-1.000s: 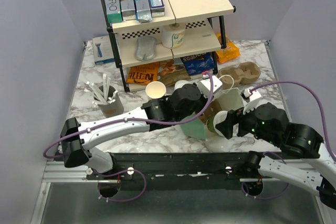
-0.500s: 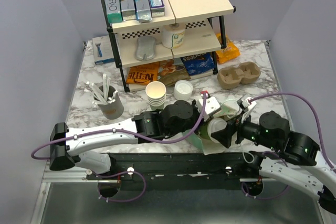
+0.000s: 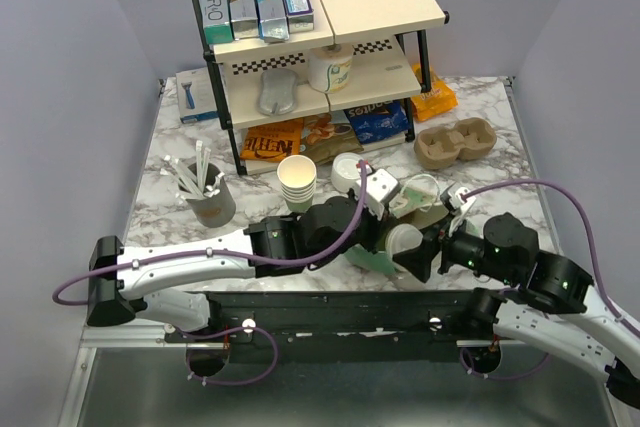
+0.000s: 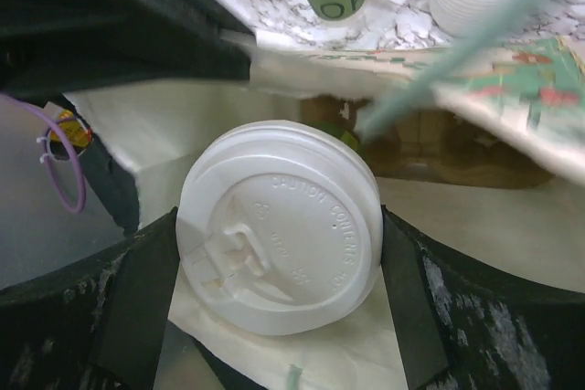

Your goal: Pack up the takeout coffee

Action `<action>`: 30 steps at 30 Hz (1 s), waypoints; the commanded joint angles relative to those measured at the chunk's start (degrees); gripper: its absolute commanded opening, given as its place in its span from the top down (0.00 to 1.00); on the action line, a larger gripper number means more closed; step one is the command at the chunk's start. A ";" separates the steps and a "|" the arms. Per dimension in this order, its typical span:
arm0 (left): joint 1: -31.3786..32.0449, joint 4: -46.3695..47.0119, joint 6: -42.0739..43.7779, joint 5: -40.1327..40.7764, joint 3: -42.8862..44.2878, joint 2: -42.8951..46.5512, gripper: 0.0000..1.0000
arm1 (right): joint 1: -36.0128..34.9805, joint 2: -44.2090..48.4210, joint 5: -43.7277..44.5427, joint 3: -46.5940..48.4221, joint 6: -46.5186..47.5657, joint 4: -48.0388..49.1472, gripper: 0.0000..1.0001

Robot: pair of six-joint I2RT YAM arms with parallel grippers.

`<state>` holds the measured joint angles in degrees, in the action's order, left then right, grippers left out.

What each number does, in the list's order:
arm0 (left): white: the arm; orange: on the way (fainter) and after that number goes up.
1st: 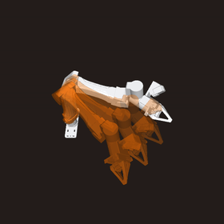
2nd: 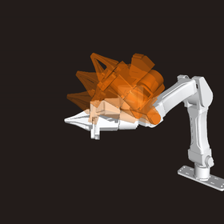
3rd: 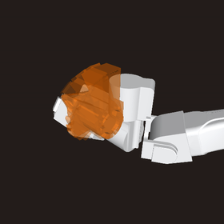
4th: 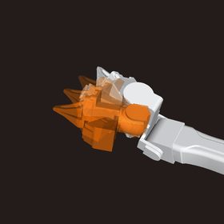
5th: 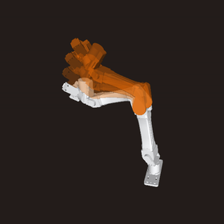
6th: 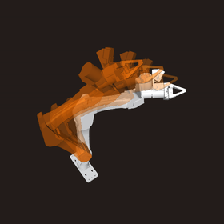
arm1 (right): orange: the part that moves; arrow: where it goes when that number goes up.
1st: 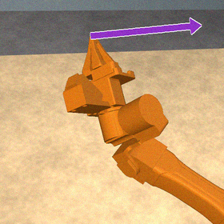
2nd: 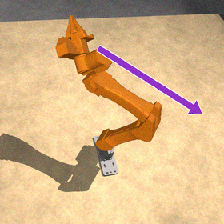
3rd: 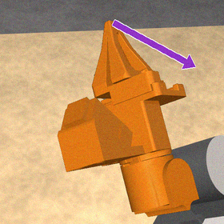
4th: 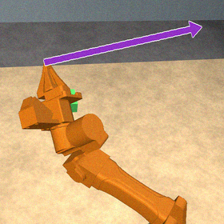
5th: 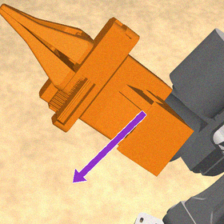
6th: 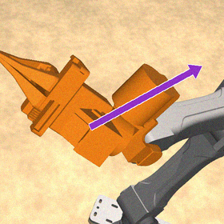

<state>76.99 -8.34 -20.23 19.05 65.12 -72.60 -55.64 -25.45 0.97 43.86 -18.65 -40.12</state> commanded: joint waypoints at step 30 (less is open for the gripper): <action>-4.83 -5.46 5.93 5.48 -13.17 18.10 1.00 | -3.52 -12.88 -6.42 -13.16 1.60 37.40 0.39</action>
<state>71.88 -17.19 -8.69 30.81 55.22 -57.52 -58.94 -44.69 -7.55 34.87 -16.91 -1.43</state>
